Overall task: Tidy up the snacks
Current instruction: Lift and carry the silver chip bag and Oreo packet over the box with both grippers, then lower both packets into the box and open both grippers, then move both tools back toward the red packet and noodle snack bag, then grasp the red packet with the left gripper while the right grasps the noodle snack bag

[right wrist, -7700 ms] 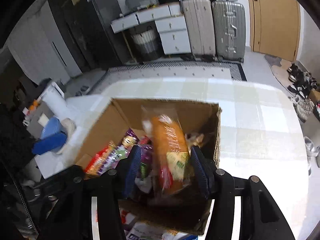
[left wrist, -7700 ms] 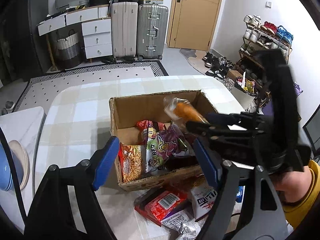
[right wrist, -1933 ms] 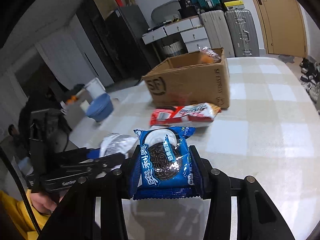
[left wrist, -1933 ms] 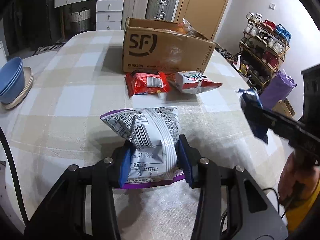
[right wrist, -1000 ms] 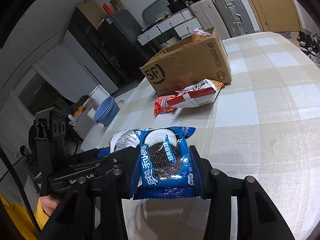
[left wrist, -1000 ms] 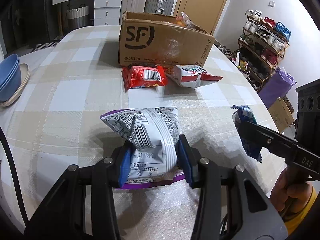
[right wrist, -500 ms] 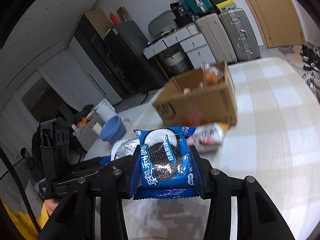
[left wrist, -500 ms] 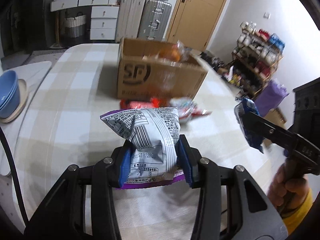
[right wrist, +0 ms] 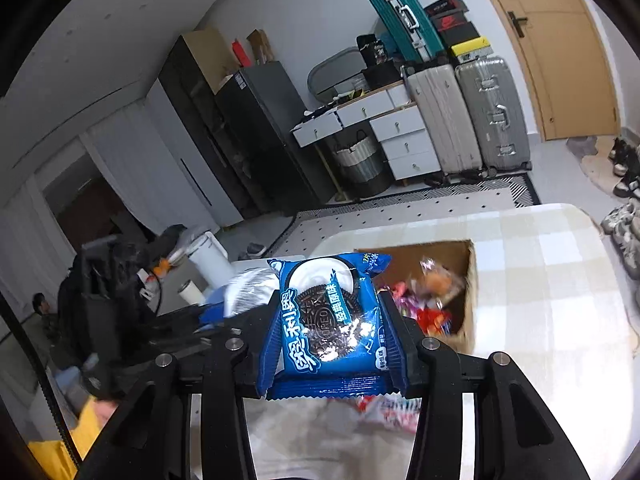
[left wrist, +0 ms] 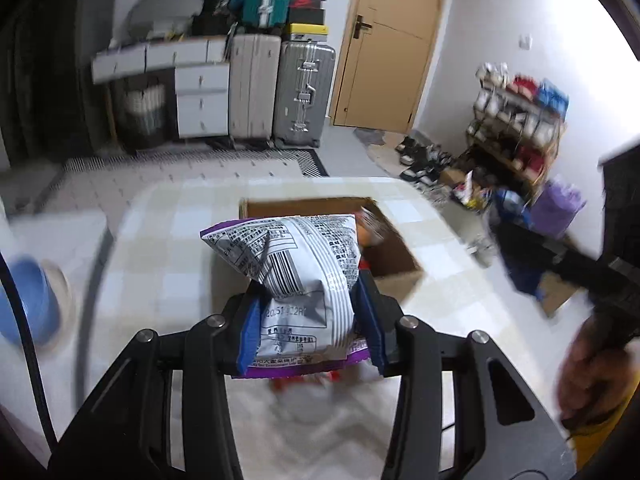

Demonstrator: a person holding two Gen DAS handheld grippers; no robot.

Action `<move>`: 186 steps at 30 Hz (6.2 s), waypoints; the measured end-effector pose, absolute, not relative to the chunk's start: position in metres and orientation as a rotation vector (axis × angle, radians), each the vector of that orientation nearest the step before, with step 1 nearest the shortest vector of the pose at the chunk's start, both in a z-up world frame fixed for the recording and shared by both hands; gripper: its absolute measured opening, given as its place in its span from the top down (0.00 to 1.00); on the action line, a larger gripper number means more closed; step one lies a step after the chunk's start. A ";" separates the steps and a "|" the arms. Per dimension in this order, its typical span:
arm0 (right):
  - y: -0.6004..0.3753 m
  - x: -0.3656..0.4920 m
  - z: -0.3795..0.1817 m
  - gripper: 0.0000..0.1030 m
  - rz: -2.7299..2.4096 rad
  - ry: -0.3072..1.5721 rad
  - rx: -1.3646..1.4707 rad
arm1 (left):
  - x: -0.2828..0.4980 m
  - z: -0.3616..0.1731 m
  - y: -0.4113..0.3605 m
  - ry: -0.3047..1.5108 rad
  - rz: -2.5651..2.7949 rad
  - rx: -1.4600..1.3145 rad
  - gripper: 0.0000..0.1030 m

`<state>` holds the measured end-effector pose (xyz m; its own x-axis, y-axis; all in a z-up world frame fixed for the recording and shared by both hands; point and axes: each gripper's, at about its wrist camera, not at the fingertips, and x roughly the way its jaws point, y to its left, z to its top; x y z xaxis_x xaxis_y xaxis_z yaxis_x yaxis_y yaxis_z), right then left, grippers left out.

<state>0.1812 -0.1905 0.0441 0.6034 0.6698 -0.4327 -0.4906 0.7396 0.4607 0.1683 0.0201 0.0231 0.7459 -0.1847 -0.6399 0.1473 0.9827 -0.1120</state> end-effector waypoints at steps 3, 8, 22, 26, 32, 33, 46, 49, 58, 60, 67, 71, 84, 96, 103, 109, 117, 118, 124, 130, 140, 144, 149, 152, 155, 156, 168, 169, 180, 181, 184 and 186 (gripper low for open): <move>-0.182 0.204 0.046 0.56 0.661 0.635 0.270 | 0.205 0.014 0.019 0.751 -0.199 -0.044 0.61; -0.161 0.252 0.029 0.56 0.667 0.719 0.251 | 0.265 -0.005 0.014 0.788 -0.210 -0.001 0.61; -0.134 0.313 -0.037 0.56 0.638 0.851 0.210 | 0.358 -0.080 0.008 0.870 -0.231 0.008 0.61; -0.134 0.317 -0.044 0.56 0.628 0.844 0.191 | 0.367 -0.089 -0.001 0.887 -0.251 0.035 0.61; -0.131 0.315 -0.045 0.56 0.624 0.813 0.143 | 0.369 -0.099 0.001 0.891 -0.340 0.010 0.61; -0.131 0.315 -0.046 0.56 0.621 0.810 0.135 | 0.369 -0.102 0.001 0.897 -0.342 0.007 0.61; -0.144 0.325 -0.055 0.56 0.674 0.858 0.288 | 0.366 -0.097 0.013 0.869 -0.337 0.005 0.28; -0.147 0.328 -0.059 0.56 0.671 0.880 0.336 | 0.363 -0.097 0.018 0.872 -0.371 -0.021 0.23; -0.142 0.327 -0.059 0.56 0.645 0.883 0.305 | 0.335 -0.081 0.027 0.825 -0.388 -0.039 0.23; -0.141 0.327 -0.059 0.55 0.642 0.891 0.305 | 0.326 -0.075 0.030 0.789 -0.383 -0.030 0.23; -0.135 0.324 -0.062 0.53 0.616 0.895 0.270 | 0.294 -0.058 0.042 0.736 -0.413 -0.040 0.23; -0.134 0.319 -0.059 0.52 0.600 0.891 0.251 | 0.278 -0.053 0.043 0.737 -0.415 -0.029 0.23; -0.131 0.282 -0.023 0.35 0.578 0.740 0.153 | 0.228 -0.041 0.043 0.680 -0.325 -0.052 0.23; -0.155 0.196 0.016 0.21 0.598 0.576 0.119 | 0.138 0.008 0.041 0.625 -0.112 -0.123 0.22; -0.166 0.134 0.046 0.04 0.607 0.480 0.089 | 0.075 0.050 0.025 0.604 -0.147 -0.155 0.17; -0.183 0.081 0.066 0.01 0.598 0.378 0.102 | 0.020 0.088 0.015 0.522 -0.122 -0.163 0.01; -0.190 0.036 0.068 0.01 0.596 0.312 0.130 | -0.020 0.105 0.008 0.497 -0.106 -0.148 0.01; -0.190 0.031 0.066 0.01 0.588 0.309 0.134 | -0.021 0.105 0.006 0.498 -0.102 -0.137 0.01; -0.196 0.013 0.042 0.01 0.579 0.321 0.191 | -0.028 0.084 0.007 0.511 -0.072 -0.145 0.01; -0.199 0.017 0.002 0.01 0.551 0.413 0.249 | -0.028 0.041 0.017 0.568 -0.084 -0.222 0.01; -0.197 0.031 -0.038 0.01 0.546 0.520 0.306 | -0.021 -0.031 0.025 0.673 -0.034 -0.209 0.01; -0.194 0.033 -0.047 0.01 0.550 0.542 0.300 | -0.014 -0.050 0.027 0.711 -0.030 -0.224 0.01; -0.193 0.041 -0.061 0.01 0.546 0.586 0.298 | -0.002 -0.067 0.026 0.747 -0.016 -0.221 0.01; -0.188 0.053 -0.075 0.01 0.540 0.641 0.295 | 0.009 -0.078 0.026 0.772 -0.005 -0.214 0.01; -0.184 0.070 -0.086 0.01 0.535 0.691 0.271 | 0.024 -0.090 0.031 0.803 0.010 -0.222 0.01; -0.182 0.076 -0.087 0.01 0.530 0.699 0.258 | 0.031 -0.096 0.033 0.822 0.021 -0.229 0.01; -0.169 0.179 -0.108 0.01 0.450 0.897 0.212 | 0.133 -0.132 0.046 0.940 0.073 -0.239 0.01; -0.171 0.182 -0.110 0.01 0.448 0.894 0.224 | 0.140 -0.135 0.044 0.951 0.055 -0.238 0.01; -0.187 0.180 -0.139 0.01 0.425 0.946 0.280 | 0.194 -0.180 0.031 1.045 0.052 -0.186 0.04; -0.188 0.180 -0.140 0.01 0.424 0.948 0.280 | 0.193 -0.179 0.029 1.031 0.050 -0.178 0.09; -0.190 0.180 -0.141 0.01 0.420 0.941 0.289 | 0.193 -0.179 0.024 1.006 0.007 -0.168 0.29; -0.192 0.178 -0.141 0.01 0.419 0.938 0.297 | 0.193 -0.178 0.022 0.994 -0.003 -0.161 0.50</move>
<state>0.1783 -0.1915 -0.1408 0.5205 0.4699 -0.7129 -0.2171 0.8803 0.4218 0.1929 0.0220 -0.1778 0.5460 -0.0760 -0.8343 -0.0707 0.9881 -0.1363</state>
